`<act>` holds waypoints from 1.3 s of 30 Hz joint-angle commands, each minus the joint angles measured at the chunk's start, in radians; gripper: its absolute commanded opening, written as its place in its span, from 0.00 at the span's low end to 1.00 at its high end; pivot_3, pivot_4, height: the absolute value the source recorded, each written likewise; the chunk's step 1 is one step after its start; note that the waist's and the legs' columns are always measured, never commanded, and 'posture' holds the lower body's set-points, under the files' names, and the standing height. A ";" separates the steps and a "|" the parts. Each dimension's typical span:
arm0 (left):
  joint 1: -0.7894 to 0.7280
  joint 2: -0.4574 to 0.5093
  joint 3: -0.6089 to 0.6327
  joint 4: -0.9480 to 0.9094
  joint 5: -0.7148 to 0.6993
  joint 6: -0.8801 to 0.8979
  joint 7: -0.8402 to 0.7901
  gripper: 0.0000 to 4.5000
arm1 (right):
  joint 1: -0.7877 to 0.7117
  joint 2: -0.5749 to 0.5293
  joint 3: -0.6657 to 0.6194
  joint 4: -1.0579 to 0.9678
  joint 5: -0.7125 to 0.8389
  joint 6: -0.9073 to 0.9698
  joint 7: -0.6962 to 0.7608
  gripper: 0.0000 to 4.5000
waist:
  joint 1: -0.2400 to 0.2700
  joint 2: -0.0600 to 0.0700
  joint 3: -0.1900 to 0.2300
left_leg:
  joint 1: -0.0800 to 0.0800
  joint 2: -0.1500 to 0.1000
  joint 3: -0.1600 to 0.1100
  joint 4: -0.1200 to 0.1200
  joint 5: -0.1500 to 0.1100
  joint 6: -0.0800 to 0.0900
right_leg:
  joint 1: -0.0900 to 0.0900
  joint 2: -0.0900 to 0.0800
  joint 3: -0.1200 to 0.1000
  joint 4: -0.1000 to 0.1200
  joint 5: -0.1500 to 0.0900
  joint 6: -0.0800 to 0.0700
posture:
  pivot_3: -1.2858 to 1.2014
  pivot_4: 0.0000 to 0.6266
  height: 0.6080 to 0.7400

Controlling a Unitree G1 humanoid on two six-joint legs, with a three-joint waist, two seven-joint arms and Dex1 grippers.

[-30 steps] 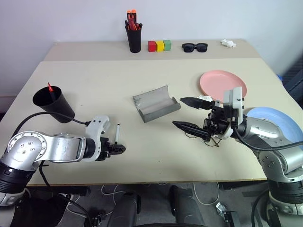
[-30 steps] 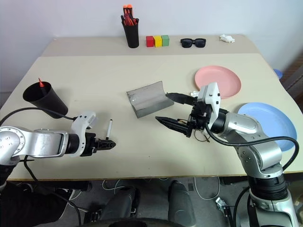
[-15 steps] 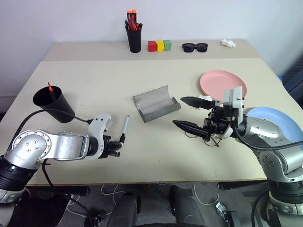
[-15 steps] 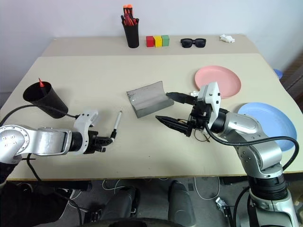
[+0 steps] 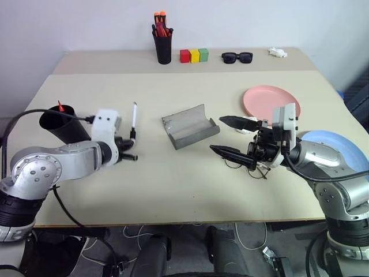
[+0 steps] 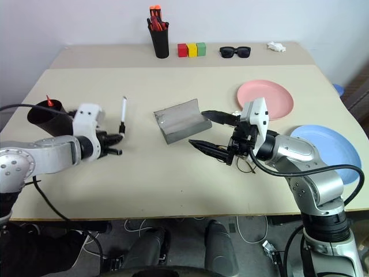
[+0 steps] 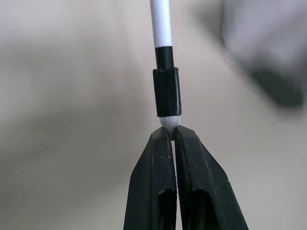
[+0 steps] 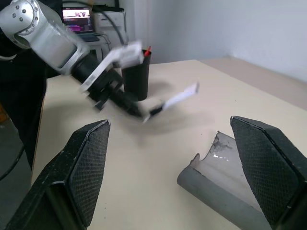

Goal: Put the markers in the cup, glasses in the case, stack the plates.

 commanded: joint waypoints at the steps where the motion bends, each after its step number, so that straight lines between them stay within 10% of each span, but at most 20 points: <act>1: 0.039 -0.040 0.095 -0.068 0.218 -0.165 -0.101 0.01 | -0.011 -0.003 -0.016 -0.024 0.003 -0.021 0.006 0.91 | -0.001 0.000 0.000 | 0.000 0.000 0.000 0.000 0.000 0.000 | 0.000 0.000 0.000 0.000 0.000 0.000 | 0.52 0.24 1.00; 13: 0.294 -0.178 0.396 -0.064 0.711 -0.572 -0.300 0.01 | -0.030 0.003 -0.006 -0.004 -0.005 -0.025 0.024 0.91 | -0.001 0.000 0.000 | 0.000 0.000 0.001 0.000 0.000 0.000 | 0.000 0.000 0.000 -0.001 0.000 0.000 | 0.52 0.24 1.00; 35: 0.248 -0.310 0.535 0.130 0.805 -0.590 -0.454 0.01 | -0.040 0.007 0.003 0.009 -0.014 -0.042 0.044 0.91 | -0.002 0.000 0.000 | 0.001 0.000 0.000 0.000 0.000 0.000 | 0.001 0.000 -0.001 0.000 0.002 0.003 | 0.52 0.24 1.00; 39: 0.236 -0.319 0.529 0.127 0.832 -0.593 -0.456 0.30 | -0.040 0.009 0.002 0.006 -0.014 -0.042 0.043 0.91 | -0.002 0.000 0.000 | 0.001 0.000 0.000 0.000 0.000 0.000 | 0.001 0.000 -0.001 0.000 0.002 0.003 | 0.52 0.24 1.00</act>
